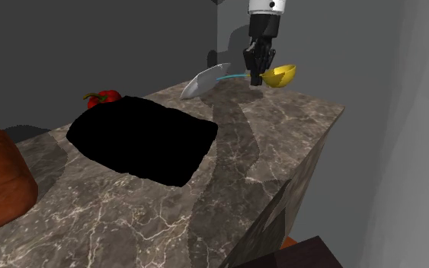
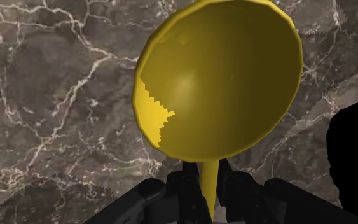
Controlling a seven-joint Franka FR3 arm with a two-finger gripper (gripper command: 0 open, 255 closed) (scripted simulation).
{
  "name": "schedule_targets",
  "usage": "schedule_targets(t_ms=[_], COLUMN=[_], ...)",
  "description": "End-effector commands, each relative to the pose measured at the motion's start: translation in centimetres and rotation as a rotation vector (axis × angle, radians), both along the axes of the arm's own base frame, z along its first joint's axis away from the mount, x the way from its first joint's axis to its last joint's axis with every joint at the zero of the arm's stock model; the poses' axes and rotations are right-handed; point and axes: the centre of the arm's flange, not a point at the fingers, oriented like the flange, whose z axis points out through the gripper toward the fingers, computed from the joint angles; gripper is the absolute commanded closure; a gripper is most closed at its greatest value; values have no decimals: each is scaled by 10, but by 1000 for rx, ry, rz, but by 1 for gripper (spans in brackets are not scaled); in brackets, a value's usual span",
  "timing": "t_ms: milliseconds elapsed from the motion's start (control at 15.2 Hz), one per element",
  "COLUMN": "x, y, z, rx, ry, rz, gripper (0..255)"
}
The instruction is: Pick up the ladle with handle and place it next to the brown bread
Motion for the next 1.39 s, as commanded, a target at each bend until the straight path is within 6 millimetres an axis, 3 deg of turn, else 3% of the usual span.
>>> schedule_targets(t_ms=[0,726,1320], x=[-1,-1,-61], y=[1,1,103], z=[10,64,64], rx=[0,0,0], ry=[0,0,0], rz=[0,0,0], gripper=[255,255,255])
